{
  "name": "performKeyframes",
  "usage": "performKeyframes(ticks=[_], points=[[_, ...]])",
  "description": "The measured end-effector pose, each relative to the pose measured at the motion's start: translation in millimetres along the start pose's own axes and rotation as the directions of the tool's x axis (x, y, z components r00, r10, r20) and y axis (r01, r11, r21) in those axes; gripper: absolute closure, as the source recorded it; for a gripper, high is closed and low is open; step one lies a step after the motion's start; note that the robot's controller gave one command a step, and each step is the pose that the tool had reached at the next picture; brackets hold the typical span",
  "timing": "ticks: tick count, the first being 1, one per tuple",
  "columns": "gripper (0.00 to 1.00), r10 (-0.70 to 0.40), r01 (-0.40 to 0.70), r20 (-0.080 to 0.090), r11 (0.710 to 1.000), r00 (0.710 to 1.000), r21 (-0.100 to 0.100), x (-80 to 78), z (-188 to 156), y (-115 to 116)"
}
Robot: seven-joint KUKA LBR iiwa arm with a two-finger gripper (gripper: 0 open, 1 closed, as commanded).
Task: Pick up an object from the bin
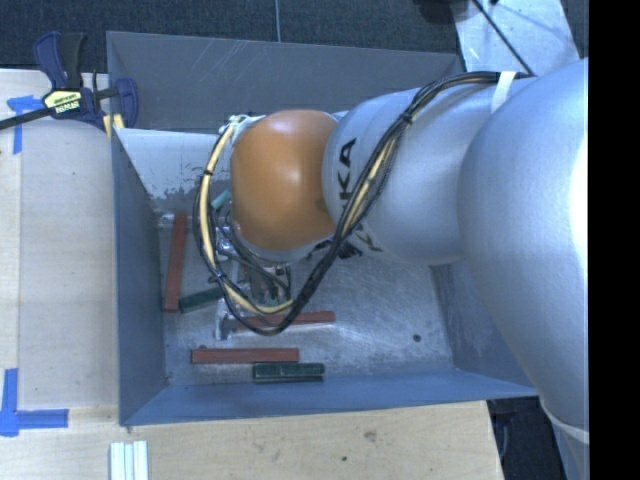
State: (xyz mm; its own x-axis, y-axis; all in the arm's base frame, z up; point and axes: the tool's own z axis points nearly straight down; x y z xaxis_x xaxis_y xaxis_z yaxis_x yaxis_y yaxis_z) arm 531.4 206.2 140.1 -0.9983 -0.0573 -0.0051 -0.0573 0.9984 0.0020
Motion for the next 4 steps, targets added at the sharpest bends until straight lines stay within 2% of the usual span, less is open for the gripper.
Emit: performKeyframes(ticks=[1,2,3,4], points=[[1.00,-0.059,0.059,0.025,0.998,0.998,-0.006,-6.0,62,-20],[1.00,-0.059,0.059,0.025,0.998,0.998,-0.006,-5.9,62,-20],[1.00,-0.077,0.077,-0.003,0.997,0.997,0.001,-10.6,-54,-18],[1.00,-0.076,0.076,-0.003,0.997,0.997,0.001,-10.6,-54,-18]])
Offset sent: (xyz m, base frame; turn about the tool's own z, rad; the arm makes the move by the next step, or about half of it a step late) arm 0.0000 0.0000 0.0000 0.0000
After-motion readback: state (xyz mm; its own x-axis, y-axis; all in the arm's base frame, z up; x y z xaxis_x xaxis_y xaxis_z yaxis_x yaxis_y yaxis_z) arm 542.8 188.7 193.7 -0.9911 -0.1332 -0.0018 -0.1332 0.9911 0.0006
